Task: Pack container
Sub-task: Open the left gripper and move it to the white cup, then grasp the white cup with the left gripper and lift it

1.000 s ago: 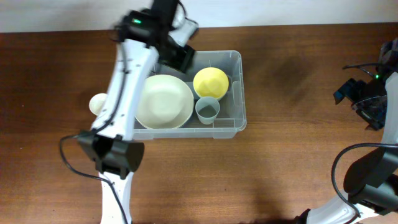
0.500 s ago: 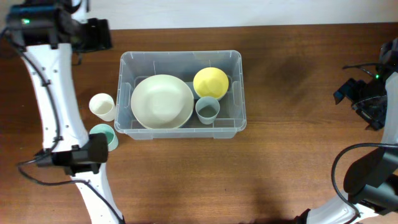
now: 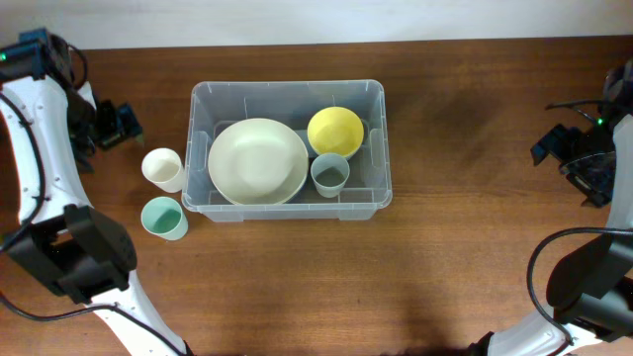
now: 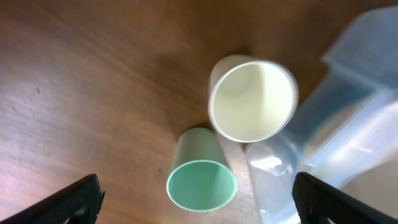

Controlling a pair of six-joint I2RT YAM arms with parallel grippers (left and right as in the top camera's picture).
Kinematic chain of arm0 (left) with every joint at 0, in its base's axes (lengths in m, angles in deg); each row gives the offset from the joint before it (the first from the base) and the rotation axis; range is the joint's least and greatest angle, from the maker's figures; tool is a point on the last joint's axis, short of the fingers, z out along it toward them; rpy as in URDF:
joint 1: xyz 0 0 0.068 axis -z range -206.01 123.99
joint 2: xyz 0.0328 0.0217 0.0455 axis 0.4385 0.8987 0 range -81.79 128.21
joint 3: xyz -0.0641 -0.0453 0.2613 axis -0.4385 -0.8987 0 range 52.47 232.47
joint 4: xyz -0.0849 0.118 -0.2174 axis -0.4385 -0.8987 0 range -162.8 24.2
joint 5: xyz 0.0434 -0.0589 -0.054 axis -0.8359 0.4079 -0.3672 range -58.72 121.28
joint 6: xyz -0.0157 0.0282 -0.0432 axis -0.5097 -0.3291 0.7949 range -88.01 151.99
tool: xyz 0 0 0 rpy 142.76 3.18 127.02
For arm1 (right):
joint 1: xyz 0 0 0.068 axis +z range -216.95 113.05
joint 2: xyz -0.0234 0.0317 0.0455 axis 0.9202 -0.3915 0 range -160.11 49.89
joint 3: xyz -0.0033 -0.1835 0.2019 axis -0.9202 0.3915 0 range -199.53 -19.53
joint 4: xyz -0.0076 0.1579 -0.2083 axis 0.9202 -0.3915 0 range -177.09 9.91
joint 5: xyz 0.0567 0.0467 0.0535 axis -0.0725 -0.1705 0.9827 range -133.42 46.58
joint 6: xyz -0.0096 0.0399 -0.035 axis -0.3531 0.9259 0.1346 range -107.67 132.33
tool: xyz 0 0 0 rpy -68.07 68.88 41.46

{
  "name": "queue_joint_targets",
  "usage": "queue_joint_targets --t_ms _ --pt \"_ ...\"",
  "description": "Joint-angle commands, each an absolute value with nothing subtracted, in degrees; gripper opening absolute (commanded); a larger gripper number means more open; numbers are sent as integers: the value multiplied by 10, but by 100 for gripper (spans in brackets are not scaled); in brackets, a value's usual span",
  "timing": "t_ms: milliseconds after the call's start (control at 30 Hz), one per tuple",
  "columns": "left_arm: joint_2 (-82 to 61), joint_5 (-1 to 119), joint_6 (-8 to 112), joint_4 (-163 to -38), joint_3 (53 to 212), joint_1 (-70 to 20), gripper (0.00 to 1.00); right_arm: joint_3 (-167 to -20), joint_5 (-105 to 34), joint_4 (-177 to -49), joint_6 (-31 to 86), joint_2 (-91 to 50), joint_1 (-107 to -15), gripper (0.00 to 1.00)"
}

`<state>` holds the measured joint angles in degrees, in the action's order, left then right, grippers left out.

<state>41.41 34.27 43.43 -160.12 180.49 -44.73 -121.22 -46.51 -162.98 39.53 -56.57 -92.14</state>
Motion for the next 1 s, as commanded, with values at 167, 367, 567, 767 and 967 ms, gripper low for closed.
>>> queue_joint_targets --t_ms 167,367,567,767,967 --pt "393 354 426 -1506 1661 -453 99 -1209 -466 -1630 398 -567 -921 99" --pt "393 356 416 -1444 1588 -453 100 -1209 -466 -1629 398 -567 -921 99" --pt "393 362 416 -1380 1511 -453 99 -1209 -466 -1630 398 -567 -921 99" --pt "392 362 416 -1342 1492 -453 53 -1209 -466 -1629 398 -567 -921 99" --pt "392 360 416 -1302 1516 -456 11 -1209 -466 -1629 398 -567 -921 99"
